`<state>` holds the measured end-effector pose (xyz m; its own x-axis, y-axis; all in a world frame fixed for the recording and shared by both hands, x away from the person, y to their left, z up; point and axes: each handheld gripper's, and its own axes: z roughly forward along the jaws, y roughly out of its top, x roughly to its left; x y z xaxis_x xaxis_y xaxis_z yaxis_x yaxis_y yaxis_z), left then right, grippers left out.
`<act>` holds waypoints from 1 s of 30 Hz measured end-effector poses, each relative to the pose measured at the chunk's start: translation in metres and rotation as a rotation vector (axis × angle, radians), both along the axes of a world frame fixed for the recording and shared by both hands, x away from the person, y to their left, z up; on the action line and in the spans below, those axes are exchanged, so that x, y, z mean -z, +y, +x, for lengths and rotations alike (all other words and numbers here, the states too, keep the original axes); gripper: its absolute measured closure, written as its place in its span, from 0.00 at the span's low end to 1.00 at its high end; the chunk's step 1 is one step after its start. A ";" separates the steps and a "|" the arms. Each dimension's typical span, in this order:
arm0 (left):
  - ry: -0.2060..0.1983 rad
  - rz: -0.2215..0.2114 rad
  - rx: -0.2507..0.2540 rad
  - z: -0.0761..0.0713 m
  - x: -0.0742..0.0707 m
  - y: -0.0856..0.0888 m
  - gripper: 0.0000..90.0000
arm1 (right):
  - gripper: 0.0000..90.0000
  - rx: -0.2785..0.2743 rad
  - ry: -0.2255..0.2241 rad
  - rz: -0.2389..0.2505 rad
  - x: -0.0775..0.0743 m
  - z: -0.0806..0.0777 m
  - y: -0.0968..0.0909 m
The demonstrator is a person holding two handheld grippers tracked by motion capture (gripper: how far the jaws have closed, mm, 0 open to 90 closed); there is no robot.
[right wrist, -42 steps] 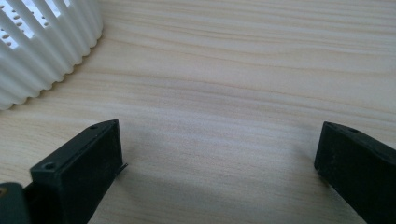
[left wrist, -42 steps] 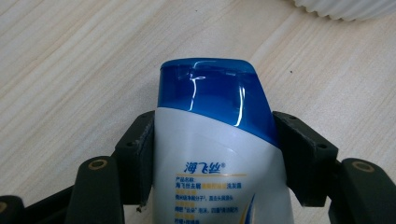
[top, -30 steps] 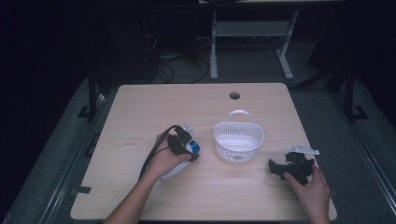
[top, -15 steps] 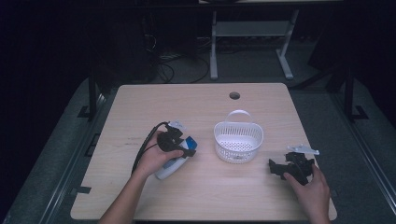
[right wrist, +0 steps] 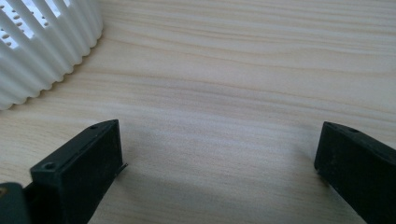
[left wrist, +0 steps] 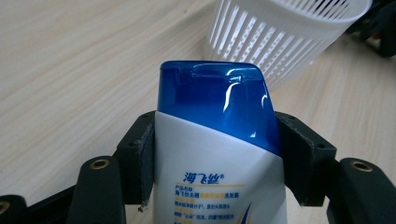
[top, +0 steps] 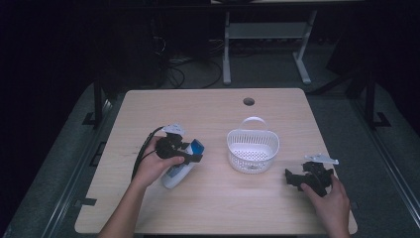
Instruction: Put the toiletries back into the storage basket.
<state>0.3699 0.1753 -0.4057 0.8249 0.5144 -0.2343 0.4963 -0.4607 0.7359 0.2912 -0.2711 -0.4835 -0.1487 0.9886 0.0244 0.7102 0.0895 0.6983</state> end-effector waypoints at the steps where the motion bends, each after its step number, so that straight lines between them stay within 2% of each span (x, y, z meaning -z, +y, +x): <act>1: -0.002 -0.016 -0.001 -0.001 -0.002 0.002 0.41 | 0.00 0.000 0.000 0.000 0.000 0.000 0.000; 16: -0.051 -0.152 0.041 -0.005 -0.019 0.020 0.41 | 0.00 0.000 0.000 0.000 0.000 0.000 0.000; 23: -0.090 -0.188 0.053 -0.006 -0.023 0.022 0.41 | 0.00 0.000 0.000 0.000 0.000 0.000 0.000; 30: -0.109 -0.223 0.066 -0.006 -0.026 0.021 0.41 | 0.00 -0.001 0.000 0.001 0.000 0.000 0.000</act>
